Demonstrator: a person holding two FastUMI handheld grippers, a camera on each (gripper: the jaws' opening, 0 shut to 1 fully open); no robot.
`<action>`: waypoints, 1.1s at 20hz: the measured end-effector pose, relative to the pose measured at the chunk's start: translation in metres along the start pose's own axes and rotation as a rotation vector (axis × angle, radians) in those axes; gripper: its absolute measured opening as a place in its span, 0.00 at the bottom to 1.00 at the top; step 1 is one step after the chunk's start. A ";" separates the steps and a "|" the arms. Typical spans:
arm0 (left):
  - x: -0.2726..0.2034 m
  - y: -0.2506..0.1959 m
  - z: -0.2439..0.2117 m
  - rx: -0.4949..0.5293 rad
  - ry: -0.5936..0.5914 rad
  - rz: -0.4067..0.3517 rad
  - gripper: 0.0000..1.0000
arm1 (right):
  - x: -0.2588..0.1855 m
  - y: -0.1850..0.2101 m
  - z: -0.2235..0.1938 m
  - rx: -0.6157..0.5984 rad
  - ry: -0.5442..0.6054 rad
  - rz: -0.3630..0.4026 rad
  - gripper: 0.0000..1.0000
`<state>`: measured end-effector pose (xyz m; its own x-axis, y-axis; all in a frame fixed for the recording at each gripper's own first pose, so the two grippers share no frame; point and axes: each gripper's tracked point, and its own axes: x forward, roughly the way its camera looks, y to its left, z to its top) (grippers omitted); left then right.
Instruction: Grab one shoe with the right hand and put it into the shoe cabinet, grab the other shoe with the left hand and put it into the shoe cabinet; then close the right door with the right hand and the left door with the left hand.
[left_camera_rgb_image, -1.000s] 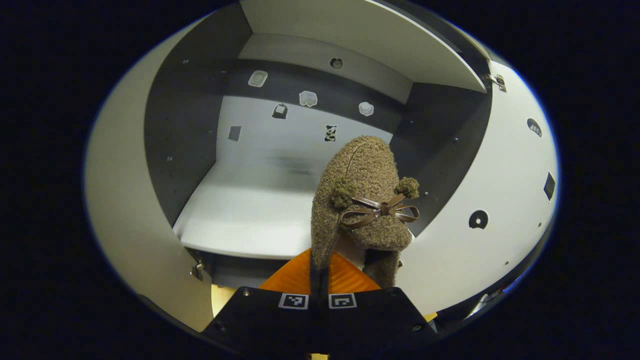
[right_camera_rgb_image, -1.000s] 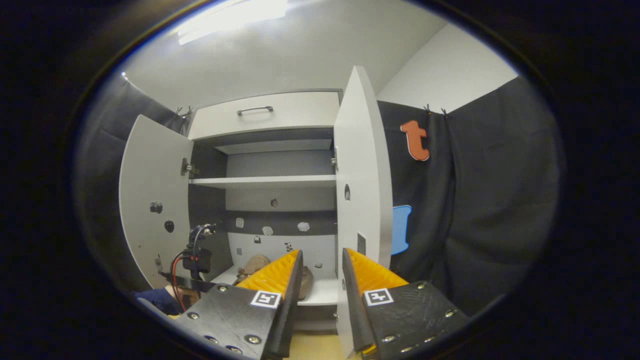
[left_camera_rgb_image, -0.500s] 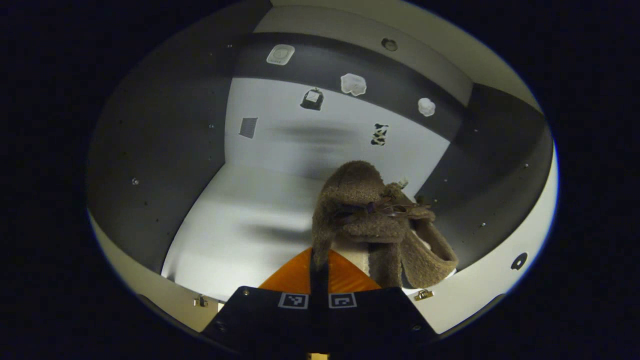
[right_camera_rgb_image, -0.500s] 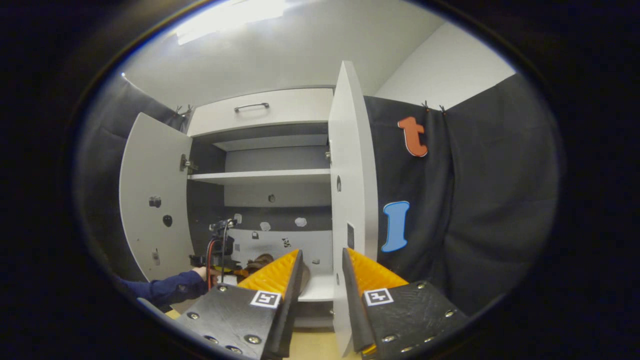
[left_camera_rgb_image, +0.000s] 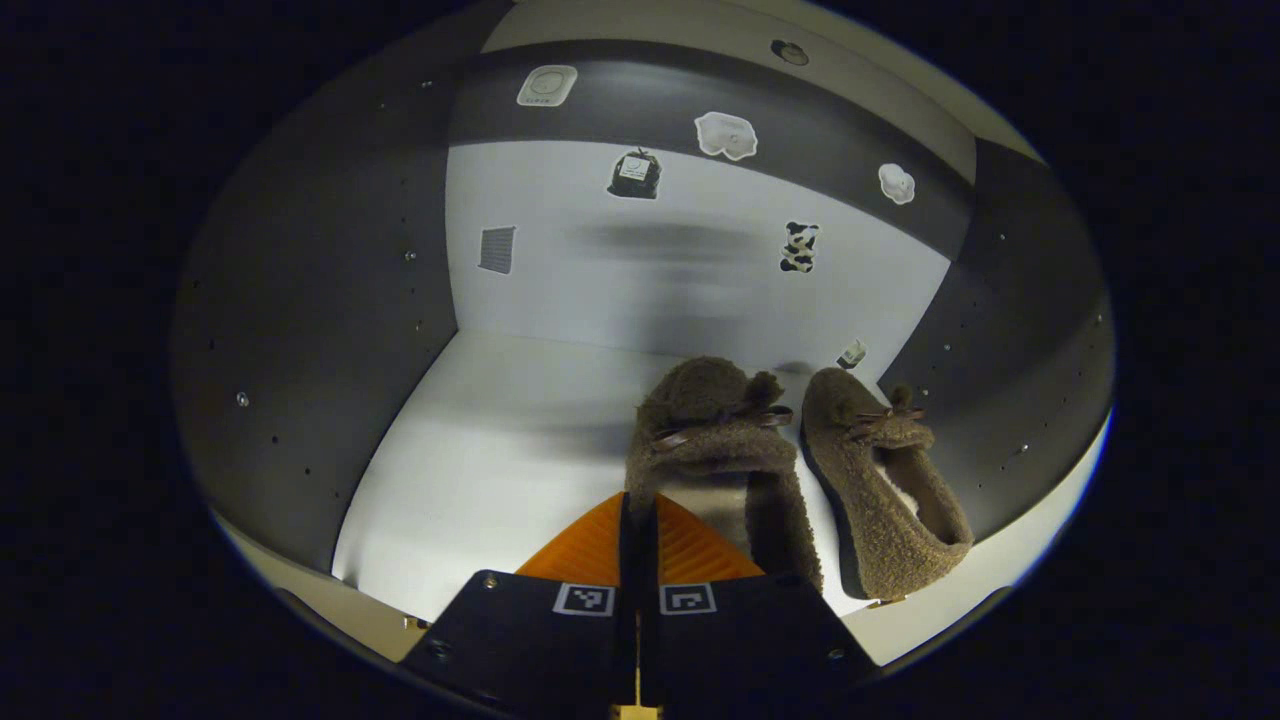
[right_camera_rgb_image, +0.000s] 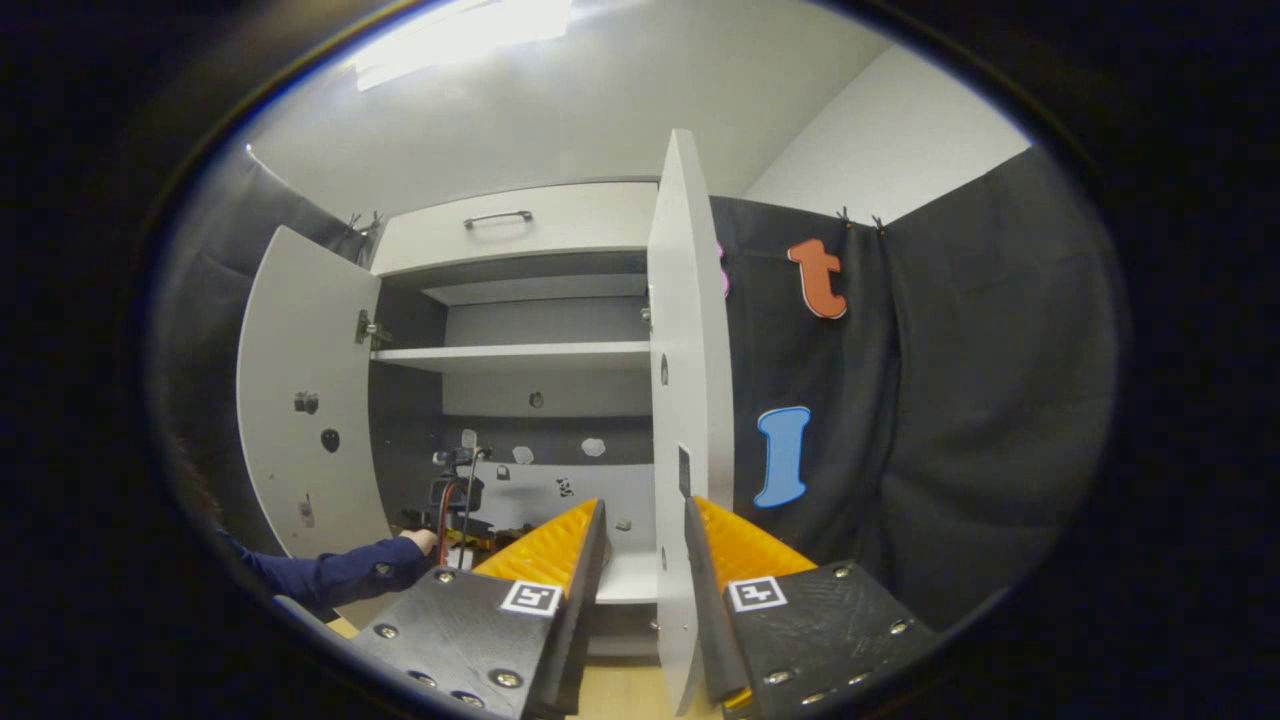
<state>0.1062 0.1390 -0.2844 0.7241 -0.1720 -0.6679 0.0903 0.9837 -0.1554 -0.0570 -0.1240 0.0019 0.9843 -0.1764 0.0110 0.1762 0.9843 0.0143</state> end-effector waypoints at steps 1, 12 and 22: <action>0.000 -0.001 0.000 0.008 0.002 -0.004 0.05 | 0.000 -0.001 0.000 0.004 -0.004 0.000 0.43; -0.062 0.004 0.051 0.091 -0.240 0.071 0.80 | -0.021 -0.058 0.009 0.008 -0.036 -0.097 0.43; -0.229 -0.049 0.089 0.150 -0.511 -0.130 0.80 | 0.001 -0.129 0.010 -0.008 -0.054 -0.242 0.64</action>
<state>-0.0032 0.1351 -0.0585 0.9369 -0.2826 -0.2059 0.2712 0.9590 -0.0826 -0.0789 -0.2517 0.0101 0.9115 -0.4068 0.0613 0.4067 0.9134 0.0147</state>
